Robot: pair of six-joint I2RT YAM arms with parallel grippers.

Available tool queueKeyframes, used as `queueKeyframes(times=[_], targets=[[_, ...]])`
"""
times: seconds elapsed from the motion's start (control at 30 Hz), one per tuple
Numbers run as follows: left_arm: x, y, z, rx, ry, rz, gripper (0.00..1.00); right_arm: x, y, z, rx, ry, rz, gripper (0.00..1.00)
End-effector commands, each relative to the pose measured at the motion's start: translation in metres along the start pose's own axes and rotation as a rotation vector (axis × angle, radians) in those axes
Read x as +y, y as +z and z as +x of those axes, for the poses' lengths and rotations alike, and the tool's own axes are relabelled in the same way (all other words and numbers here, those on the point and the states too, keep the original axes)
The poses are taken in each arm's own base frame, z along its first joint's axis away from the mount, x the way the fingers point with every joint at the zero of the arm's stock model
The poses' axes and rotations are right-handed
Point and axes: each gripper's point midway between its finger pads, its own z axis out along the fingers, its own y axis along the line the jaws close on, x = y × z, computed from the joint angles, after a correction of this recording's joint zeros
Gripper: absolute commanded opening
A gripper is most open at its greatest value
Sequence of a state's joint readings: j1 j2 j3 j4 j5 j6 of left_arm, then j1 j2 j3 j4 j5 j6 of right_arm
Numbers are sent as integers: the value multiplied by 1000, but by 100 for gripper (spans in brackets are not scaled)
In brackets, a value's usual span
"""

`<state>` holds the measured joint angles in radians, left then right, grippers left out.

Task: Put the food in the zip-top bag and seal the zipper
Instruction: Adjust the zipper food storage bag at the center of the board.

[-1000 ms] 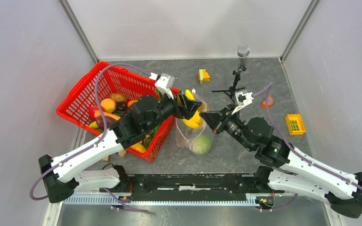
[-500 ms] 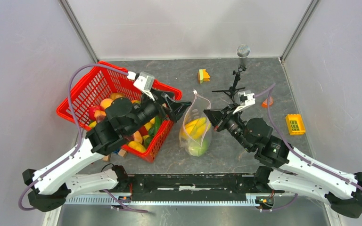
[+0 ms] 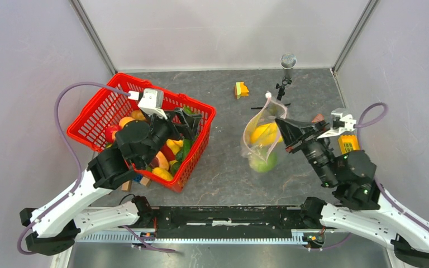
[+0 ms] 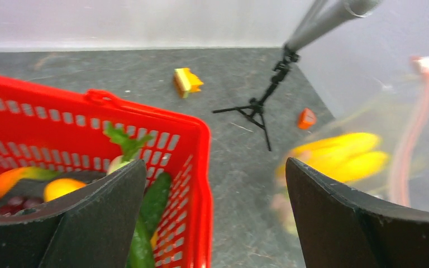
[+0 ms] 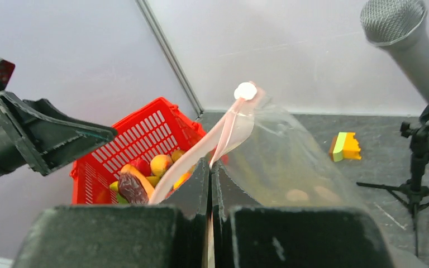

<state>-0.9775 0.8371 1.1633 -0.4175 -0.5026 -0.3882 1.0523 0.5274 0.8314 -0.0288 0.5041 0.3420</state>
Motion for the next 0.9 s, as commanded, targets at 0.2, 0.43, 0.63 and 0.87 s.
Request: queueKeyframes(times=[0.2,0.43,0.63,0.87], targets=[[54,-10,-5,-40,12,-287,100,0,25,181,552,-150,0,0],[76,-24,-5,-42,25,-374,100,10,33,154,427,-87,-24,0],[83,-30,-10,-63,19,-397,100,12,27,98,255,-31,-33,0],[95,-28,-5,-29,58,-473,100,-15,13,87,206,-10,81,2]])
